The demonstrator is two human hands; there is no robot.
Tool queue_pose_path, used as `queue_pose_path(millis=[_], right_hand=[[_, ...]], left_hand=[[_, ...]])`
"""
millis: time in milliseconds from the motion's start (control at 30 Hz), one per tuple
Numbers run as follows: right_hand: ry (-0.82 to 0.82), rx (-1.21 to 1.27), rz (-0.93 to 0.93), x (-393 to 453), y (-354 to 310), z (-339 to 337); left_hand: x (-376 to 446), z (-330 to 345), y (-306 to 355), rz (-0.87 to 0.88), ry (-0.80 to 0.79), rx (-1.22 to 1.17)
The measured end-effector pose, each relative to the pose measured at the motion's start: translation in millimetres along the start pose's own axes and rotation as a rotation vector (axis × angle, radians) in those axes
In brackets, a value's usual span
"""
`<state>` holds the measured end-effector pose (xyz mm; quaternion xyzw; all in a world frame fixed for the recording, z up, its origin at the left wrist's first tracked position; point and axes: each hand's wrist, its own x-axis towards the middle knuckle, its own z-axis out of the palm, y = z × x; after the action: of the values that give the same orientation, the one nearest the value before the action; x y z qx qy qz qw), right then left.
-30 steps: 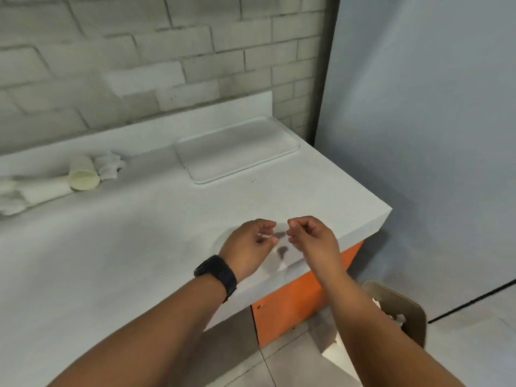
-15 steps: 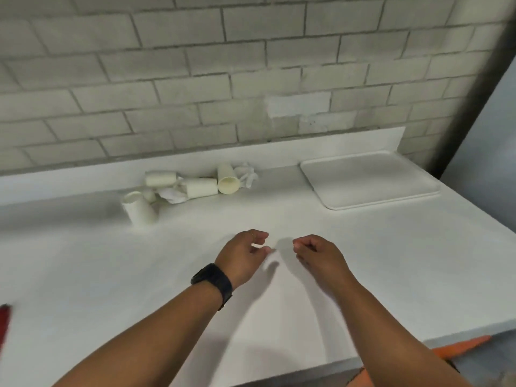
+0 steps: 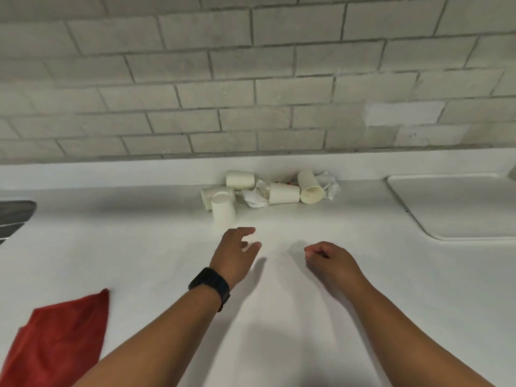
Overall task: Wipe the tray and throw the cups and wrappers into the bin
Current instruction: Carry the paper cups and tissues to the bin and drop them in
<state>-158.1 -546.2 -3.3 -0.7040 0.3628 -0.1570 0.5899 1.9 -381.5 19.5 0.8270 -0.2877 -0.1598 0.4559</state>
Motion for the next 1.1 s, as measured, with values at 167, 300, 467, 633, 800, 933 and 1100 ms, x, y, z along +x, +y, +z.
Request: queue_pose_path(millis=[167,300,467,633,800,933,1100], right_hand=[[-0.015,-0.054,-0.014,27,-19,23],[-0.017,-0.223,-0.107,59,-31,45],[0.081,-0.657,-0.355,116,-52,56],[0.046,-1.027,-0.376,160,-84,65],[-0.149,-1.285,-0.339,194,-88,83],[-0.098,-1.438,-0.383,203,-82,93],[-0.067,-1.434,-0.471,198,-77,90]], left_hand=[[33,-25,-18,0.031,0.196,0.010],[67,-42,-28,0.044,0.251,0.085],[104,-48,-43,0.020,0.154,0.274],[112,-41,-59,0.073,0.132,0.213],[118,-37,-64,0.105,0.174,0.194],[117,-36,-64,0.106,0.182,0.200],[119,-35,-63,0.074,0.172,0.228]])
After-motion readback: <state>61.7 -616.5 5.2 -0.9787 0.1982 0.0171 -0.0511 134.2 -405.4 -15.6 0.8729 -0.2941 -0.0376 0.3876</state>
